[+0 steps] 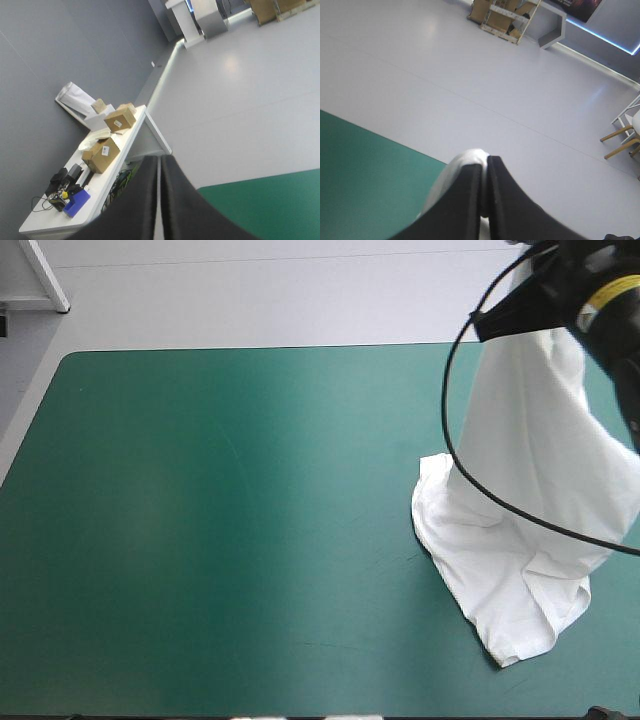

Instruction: Fold the cloth

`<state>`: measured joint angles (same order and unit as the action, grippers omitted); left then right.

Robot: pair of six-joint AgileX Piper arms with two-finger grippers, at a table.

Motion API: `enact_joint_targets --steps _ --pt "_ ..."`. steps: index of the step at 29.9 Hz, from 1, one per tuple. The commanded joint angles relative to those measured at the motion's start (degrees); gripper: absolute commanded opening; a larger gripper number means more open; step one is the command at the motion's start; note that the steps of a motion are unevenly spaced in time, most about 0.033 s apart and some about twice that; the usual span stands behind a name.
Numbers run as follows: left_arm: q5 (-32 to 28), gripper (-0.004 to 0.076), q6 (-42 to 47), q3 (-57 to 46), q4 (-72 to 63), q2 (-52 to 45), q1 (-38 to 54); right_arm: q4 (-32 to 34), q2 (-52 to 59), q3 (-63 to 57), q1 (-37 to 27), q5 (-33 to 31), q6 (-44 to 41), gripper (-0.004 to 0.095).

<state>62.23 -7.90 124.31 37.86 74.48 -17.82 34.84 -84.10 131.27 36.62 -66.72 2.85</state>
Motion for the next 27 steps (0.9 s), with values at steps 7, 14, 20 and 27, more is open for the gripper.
enact_joint_targets --steps 7,14,20,27 --pt "-4.49 0.0019 2.13 -9.43 0.46 2.55 0.05 2.69 -11.77 1.12 -0.41 6.27 -2.85 -0.0007" --pt "-10.51 0.0020 8.87 -19.42 0.86 5.96 0.14 2.42 -22.26 1.12 -0.41 8.20 -7.35 0.0026" --pt "-23.12 0.0074 27.45 -27.20 2.53 11.97 4.37 -8.78 -25.14 1.12 -5.08 10.95 -11.67 0.0300" --pt "-28.36 0.0281 30.04 -28.89 -2.74 20.12 8.17 -18.19 -27.79 1.12 -10.86 15.41 -11.53 0.0703"
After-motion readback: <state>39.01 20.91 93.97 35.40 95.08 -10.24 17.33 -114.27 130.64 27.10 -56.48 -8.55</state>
